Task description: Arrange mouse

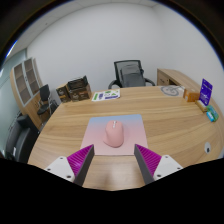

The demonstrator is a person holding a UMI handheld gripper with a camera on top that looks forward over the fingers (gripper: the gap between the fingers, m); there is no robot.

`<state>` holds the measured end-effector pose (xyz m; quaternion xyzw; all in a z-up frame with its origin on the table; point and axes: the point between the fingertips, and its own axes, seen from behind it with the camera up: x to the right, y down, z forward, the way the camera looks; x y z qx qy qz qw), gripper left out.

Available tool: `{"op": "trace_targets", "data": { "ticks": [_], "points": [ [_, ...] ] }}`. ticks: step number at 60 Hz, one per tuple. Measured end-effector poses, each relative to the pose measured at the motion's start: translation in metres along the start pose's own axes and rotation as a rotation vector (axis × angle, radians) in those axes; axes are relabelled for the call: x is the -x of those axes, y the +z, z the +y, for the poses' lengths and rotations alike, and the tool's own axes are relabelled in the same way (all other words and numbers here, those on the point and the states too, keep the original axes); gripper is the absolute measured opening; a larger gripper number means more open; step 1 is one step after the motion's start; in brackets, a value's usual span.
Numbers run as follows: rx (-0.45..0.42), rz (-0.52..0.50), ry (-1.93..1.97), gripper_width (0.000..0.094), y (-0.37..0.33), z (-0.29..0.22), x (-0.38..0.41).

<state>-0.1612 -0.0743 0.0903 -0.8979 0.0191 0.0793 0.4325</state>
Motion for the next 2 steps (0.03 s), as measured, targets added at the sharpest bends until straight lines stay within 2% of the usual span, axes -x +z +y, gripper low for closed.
{"op": "trace_targets", "data": {
  "ticks": [2],
  "points": [
    [-0.005,-0.022,-0.002,0.0838,-0.0165,0.0032,-0.0031]
  ]
}}
